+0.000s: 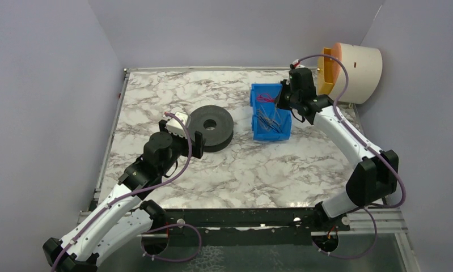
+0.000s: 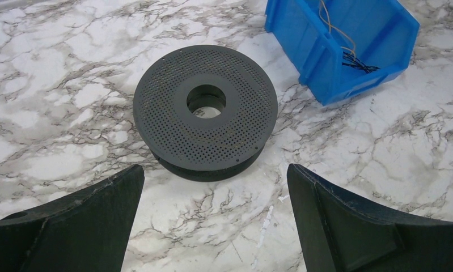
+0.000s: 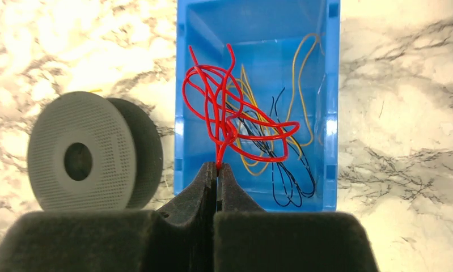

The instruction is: Wrap the cables

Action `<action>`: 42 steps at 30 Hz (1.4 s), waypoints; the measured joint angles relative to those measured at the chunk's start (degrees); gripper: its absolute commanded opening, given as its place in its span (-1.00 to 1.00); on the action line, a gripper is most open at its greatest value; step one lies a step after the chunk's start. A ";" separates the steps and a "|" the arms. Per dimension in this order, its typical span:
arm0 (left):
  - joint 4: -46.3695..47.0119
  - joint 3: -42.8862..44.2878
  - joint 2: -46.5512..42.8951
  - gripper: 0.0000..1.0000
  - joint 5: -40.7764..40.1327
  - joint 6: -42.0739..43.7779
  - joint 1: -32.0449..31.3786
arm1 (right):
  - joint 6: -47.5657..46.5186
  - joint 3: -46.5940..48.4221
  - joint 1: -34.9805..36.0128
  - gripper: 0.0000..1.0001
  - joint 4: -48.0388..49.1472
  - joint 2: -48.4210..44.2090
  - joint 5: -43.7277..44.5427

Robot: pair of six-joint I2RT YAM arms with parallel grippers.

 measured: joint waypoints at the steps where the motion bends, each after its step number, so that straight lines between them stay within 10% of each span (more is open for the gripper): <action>1: 0.00 0.00 -0.04 0.98 0.00 0.00 0.00 | -0.20 0.24 0.00 -0.98 0.17 -0.90 0.24; 21: 0.11 0.00 -0.04 0.98 0.66 -0.07 0.00 | -7.21 -1.53 0.00 -0.98 2.69 -15.91 -3.89; 42: 0.04 8.09 1.88 0.98 18.18 -4.07 0.00 | -19.41 -16.24 0.00 -0.98 5.64 -33.07 -41.16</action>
